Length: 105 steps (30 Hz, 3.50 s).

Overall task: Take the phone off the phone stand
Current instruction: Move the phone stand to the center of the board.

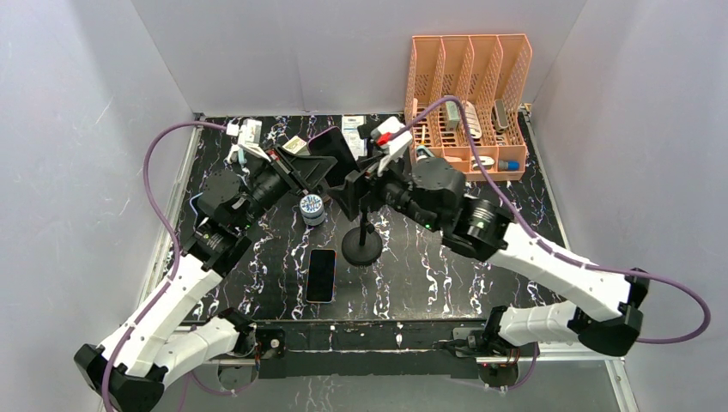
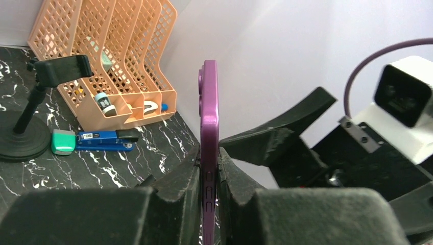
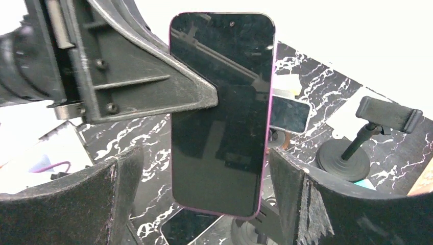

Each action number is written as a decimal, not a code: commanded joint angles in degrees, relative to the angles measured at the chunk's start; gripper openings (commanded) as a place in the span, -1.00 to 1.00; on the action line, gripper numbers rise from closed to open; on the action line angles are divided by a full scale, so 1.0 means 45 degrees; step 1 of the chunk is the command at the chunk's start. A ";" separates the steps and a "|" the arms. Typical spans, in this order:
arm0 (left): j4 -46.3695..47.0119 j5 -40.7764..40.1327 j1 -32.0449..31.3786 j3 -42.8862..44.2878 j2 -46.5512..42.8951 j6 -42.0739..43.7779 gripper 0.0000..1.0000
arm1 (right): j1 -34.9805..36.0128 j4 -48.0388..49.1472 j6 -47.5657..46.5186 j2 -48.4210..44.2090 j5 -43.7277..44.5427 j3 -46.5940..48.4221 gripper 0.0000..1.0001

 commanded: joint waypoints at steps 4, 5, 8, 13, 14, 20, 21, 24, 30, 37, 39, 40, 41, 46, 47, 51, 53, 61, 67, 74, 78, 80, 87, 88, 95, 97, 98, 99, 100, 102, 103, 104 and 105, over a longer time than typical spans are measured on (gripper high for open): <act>-0.0276 -0.1382 0.0004 0.0384 -0.1151 0.0283 -1.00 | 0.0063 -0.0304 0.0547 -0.2286 0.0035 0.0058 0.97; -0.0573 -0.1574 0.0003 0.0434 -0.1326 0.0458 -1.00 | 0.0063 -0.0364 0.0545 -0.2595 0.0316 -0.0217 0.97; -0.1803 -0.2342 0.0003 0.0444 -0.2022 0.1296 -1.00 | 0.0058 -0.0366 0.0709 -0.3648 0.1119 -0.1509 0.94; -0.4262 -0.3855 0.0003 0.0016 -0.3257 0.2705 -1.00 | 0.0063 -0.1212 0.1441 -0.4571 0.2333 -0.2725 0.72; -0.4821 -0.4012 0.0003 -0.0147 -0.3541 0.2887 -1.00 | 0.0063 -0.1374 0.1722 -0.4572 0.2625 -0.2867 0.59; -0.5992 -0.2779 0.0003 -0.1766 -0.4462 0.3045 -1.00 | 0.0052 -0.2221 0.2713 -0.3964 0.3958 -0.3029 0.25; -0.6129 -0.2372 0.0003 -0.2015 -0.4589 0.3030 -1.00 | 0.0052 -0.2298 0.2825 -0.3842 0.4166 -0.3027 0.23; -0.6454 -0.2032 0.0003 -0.2768 -0.4986 0.2831 -1.00 | 0.0043 -0.2396 0.3046 -0.3475 0.4204 -0.2981 0.18; -0.6530 -0.1918 0.0003 -0.3820 -0.5473 0.2648 -1.00 | 0.0029 -0.3124 0.3555 -0.2512 0.4596 -0.2644 0.14; -0.6479 -0.1903 0.0003 -0.4261 -0.5401 0.2503 -1.00 | -0.0206 -0.3095 0.3516 -0.1849 0.4914 -0.2669 0.08; -0.6336 -0.1714 0.0003 -0.4331 -0.5352 0.2426 -1.00 | -0.0290 -0.2763 0.3366 -0.1863 0.4802 -0.2758 0.05; -0.6316 -0.1654 0.0003 -0.4365 -0.5343 0.2389 -1.00 | -0.0318 -0.2627 0.3304 -0.1866 0.4745 -0.2785 0.04; -0.6301 -0.1605 0.0003 -0.4396 -0.5324 0.2382 -1.00 | -0.0373 -0.2523 0.3228 -0.1868 0.4701 -0.2791 0.04; -0.6258 -0.1523 0.0008 -0.4637 -0.5375 0.2330 -1.00 | -0.0546 -0.2234 0.2933 -0.1763 0.4498 -0.2810 0.01; -0.6253 -0.1511 0.0004 -0.4681 -0.5397 0.2306 -1.00 | -0.0545 -0.2137 0.2860 -0.1733 0.4451 -0.2836 0.00; -0.6125 -0.1475 0.0003 -0.4852 -0.5439 0.2192 -1.00 | -0.0564 -0.1965 0.2638 -0.1727 0.4281 -0.2841 -0.07; -0.6091 -0.1440 0.0003 -0.4883 -0.5420 0.2177 -1.00 | -0.0572 -0.1793 0.2524 -0.1802 0.4202 -0.2886 -0.14; -0.5934 -0.1391 0.0003 -0.5059 -0.5351 0.2088 -1.00 | -0.0601 -0.1618 0.2057 -0.1804 0.4370 -0.2771 -0.97; -0.5835 -0.1382 0.0003 -0.5232 -0.5367 0.2050 -1.00 | -0.0643 -0.0250 0.0672 -0.1835 0.5121 -0.3004 -0.97; -0.5778 -0.1419 0.0003 -0.5347 -0.5418 0.2039 -1.00 | -0.1115 0.2737 -0.1237 -0.1896 0.5215 -0.3566 -0.97; -0.5778 -0.1400 0.0003 -0.5430 -0.5472 0.2037 -1.00 | -0.1871 0.3606 -0.1397 -0.1619 0.4788 -0.3648 -0.97; -0.5787 -0.1401 0.0003 -0.5490 -0.5510 0.2045 -1.00 | -0.2354 0.3872 -0.1088 -0.1526 0.4481 -0.3730 -0.97; -0.5709 -0.1308 0.0003 -0.5706 -0.5556 0.1957 -1.00 | -0.3737 0.4649 -0.0193 -0.1055 0.3413 -0.3958 -0.97; -0.5679 -0.1288 0.0003 -0.5733 -0.5546 0.1939 -1.00 | -0.3906 0.4657 -0.0080 -0.0947 0.3270 -0.3922 -0.97; -0.5511 -0.1190 0.0003 -0.5888 -0.5556 0.1826 -1.00 | -0.4383 0.4700 0.0273 -0.0460 0.2996 -0.3865 -0.97; -0.5398 -0.1123 0.0003 -0.5983 -0.5511 0.1730 -1.00 | -0.4515 0.4712 0.0297 -0.0355 0.3091 -0.3895 -0.97; -0.5317 -0.1085 0.0003 -0.6042 -0.5507 0.1682 -1.00 | -0.4582 0.4740 0.0282 -0.0300 0.3157 -0.3931 -0.97; -0.5249 -0.1038 0.0003 -0.6095 -0.5472 0.1641 -1.00 | -0.4658 0.4817 0.0260 -0.0274 0.3233 -0.4018 -0.97; -0.5174 -0.0989 0.0003 -0.6126 -0.5436 0.1605 -1.00 | -0.4748 0.4919 0.0241 -0.0253 0.3228 -0.4124 -0.97; -0.5084 -0.0912 0.0003 -0.6157 -0.5360 0.1561 -1.00 | -0.4851 0.4947 0.0271 -0.0223 0.3104 -0.4223 -0.97; -0.5076 -0.0880 0.0003 -0.6158 -0.5344 0.1560 -1.00 | -0.4858 0.4948 0.0271 -0.0232 0.3044 -0.4231 -0.97; -0.5057 -0.0876 0.0003 -0.6158 -0.5324 0.1560 -1.00 | -0.4859 0.4916 0.0276 -0.0255 0.2985 -0.4249 -0.97; -0.5072 -0.0885 0.0003 -0.6158 -0.5312 0.1575 -1.00 | -0.4859 0.4829 0.0316 -0.0306 0.2919 -0.4214 -0.97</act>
